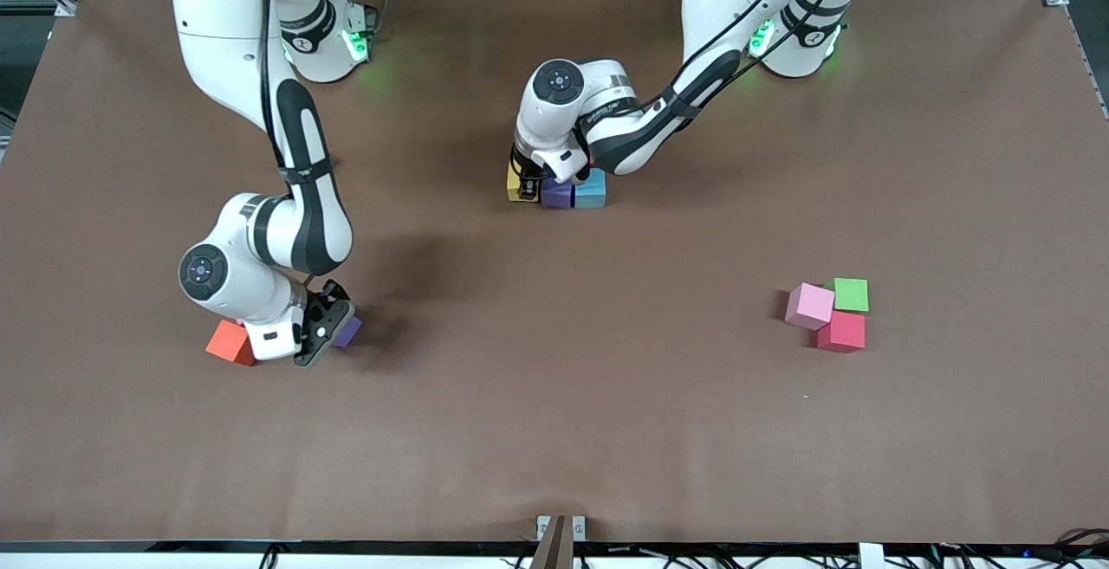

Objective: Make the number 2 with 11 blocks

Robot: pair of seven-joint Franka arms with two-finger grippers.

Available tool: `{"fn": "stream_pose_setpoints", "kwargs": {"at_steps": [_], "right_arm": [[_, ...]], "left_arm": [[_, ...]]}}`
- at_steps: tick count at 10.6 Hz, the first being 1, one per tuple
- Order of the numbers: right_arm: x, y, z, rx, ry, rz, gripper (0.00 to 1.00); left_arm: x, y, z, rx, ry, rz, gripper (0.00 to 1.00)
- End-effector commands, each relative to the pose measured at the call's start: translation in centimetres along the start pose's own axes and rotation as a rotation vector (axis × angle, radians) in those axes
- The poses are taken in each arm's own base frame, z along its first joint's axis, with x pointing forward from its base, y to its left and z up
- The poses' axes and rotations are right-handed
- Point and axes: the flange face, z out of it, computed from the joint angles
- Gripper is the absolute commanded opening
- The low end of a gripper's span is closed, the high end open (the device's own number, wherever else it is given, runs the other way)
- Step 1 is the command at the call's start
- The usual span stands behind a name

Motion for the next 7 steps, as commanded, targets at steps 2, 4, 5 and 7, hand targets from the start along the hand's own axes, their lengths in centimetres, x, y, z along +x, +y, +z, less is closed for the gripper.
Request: {"fn": "stream_pose_setpoints", "kwargs": {"at_steps": [2, 4, 5, 7], "right_arm": [[1.4, -1.8, -1.3, 0.02, 0.012, 0.056, 0.16], [2.3, -3.5, -1.9, 0.054, 0.001, 0.126, 0.16], [2.7, -4.0, -2.1, 0.059, -0.002, 0.147, 0.16], [2.6, -4.6, -2.3, 0.067, -0.002, 0.2, 0.16]], "left_arm": [[0.4, 0.0, 0.1, -0.017, 0.004, -0.077, 0.19], [0.3, 0.0, 0.0, -0.018, 0.003, -0.074, 0.55], [0.0, -0.5, 0.2, -0.015, 0.003, -0.075, 1.0], [-0.3, -0.9, 0.4, -0.028, 0.011, -0.052, 1.0]]}}
